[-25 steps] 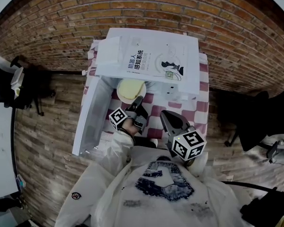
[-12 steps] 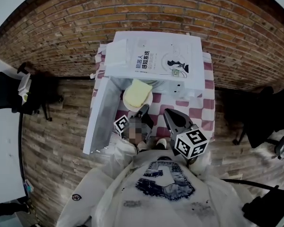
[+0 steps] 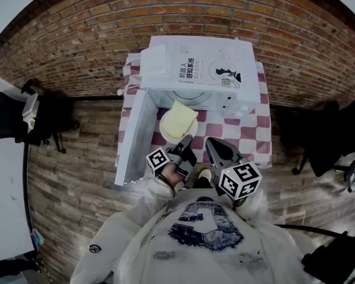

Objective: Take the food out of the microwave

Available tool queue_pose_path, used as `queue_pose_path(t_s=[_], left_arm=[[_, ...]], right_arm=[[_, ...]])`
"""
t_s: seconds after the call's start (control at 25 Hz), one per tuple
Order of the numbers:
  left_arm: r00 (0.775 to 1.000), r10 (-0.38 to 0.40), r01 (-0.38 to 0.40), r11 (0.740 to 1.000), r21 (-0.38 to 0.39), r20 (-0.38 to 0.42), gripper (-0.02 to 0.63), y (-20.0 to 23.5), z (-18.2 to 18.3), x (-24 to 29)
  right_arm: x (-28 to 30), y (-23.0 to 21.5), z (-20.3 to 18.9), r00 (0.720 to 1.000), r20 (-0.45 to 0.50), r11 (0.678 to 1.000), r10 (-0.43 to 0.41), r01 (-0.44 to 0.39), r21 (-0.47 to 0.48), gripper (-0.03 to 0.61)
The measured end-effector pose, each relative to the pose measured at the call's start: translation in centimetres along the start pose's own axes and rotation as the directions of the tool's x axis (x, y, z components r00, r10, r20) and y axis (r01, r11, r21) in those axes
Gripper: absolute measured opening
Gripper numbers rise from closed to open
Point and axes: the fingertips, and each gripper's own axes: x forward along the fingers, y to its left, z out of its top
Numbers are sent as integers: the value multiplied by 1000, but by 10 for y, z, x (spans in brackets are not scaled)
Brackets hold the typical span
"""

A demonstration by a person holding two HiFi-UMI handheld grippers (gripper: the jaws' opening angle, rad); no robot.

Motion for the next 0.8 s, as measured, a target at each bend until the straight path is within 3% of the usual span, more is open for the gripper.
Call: queue_pose_path(t_s=[0.48, 0.8], left_arm=[[994, -69, 67, 998, -18, -81, 17, -41, -58, -49], [993, -77, 76, 997, -16, -85, 17, -48, -88, -95]], right_arm=[[-39, 49, -32, 998, 22, 998, -57, 57, 13, 14], [-74, 71, -56, 995, 33, 995, -99, 98, 20, 14]])
